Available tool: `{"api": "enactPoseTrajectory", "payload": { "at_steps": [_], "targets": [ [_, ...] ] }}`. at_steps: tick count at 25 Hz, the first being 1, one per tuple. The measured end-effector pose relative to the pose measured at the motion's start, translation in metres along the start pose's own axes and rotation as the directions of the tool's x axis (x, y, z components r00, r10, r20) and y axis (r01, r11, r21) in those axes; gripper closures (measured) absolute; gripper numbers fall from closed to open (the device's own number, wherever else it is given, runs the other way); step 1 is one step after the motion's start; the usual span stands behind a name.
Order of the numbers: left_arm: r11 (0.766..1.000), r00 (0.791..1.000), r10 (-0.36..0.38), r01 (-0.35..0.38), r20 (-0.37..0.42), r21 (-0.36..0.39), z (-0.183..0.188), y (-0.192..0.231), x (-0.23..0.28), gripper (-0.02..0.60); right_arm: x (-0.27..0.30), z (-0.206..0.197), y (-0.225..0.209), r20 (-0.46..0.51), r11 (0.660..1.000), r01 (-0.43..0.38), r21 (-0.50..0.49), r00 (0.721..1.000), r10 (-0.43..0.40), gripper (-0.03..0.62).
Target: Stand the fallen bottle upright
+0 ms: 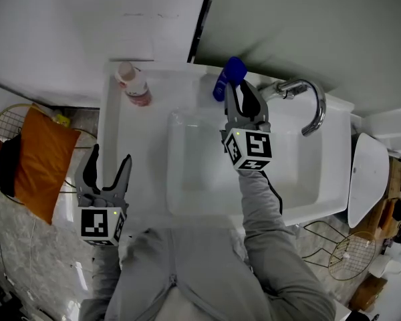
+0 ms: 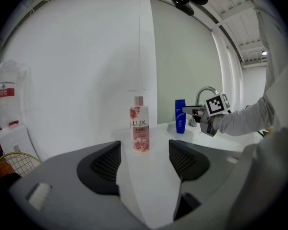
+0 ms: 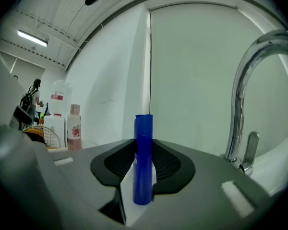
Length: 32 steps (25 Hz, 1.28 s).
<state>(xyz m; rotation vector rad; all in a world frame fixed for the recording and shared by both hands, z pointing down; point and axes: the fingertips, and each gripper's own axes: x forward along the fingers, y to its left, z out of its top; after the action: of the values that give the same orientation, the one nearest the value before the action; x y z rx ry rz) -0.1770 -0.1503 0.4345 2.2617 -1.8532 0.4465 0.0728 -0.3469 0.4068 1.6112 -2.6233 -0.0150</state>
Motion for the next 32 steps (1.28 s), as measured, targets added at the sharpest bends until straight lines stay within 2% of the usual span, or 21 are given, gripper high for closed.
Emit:
{"api": "enactPoseTrajectory", "payload": {
  "at_steps": [10,17,26,32],
  "targets": [
    [1.000,1.000,-0.007,0.007,0.010,0.004,0.003,-0.002,0.000,0.242,-0.006,-0.001,0.006,0.019,0.998,-0.019,-0.052,1.000,0.020,0.479],
    [1.000,1.000,-0.005,0.005,0.022,0.006,0.005,-0.002,-0.004,0.242,-0.008,-0.002,0.008,0.014,0.998,-0.044,-0.043,0.999,0.045,0.477],
    [1.000,0.997,0.006,-0.007,0.083,0.001,0.017,-0.001,-0.013,0.242,-0.022,0.016,0.000,0.042,0.999,0.006,-0.042,0.999,-0.004,0.464],
    [1.000,0.993,0.007,-0.004,0.120,-0.020,0.017,-0.002,-0.029,0.242,-0.064,0.043,0.005,0.096,1.000,0.029,-0.006,0.995,-0.028,0.464]
  ]
}}
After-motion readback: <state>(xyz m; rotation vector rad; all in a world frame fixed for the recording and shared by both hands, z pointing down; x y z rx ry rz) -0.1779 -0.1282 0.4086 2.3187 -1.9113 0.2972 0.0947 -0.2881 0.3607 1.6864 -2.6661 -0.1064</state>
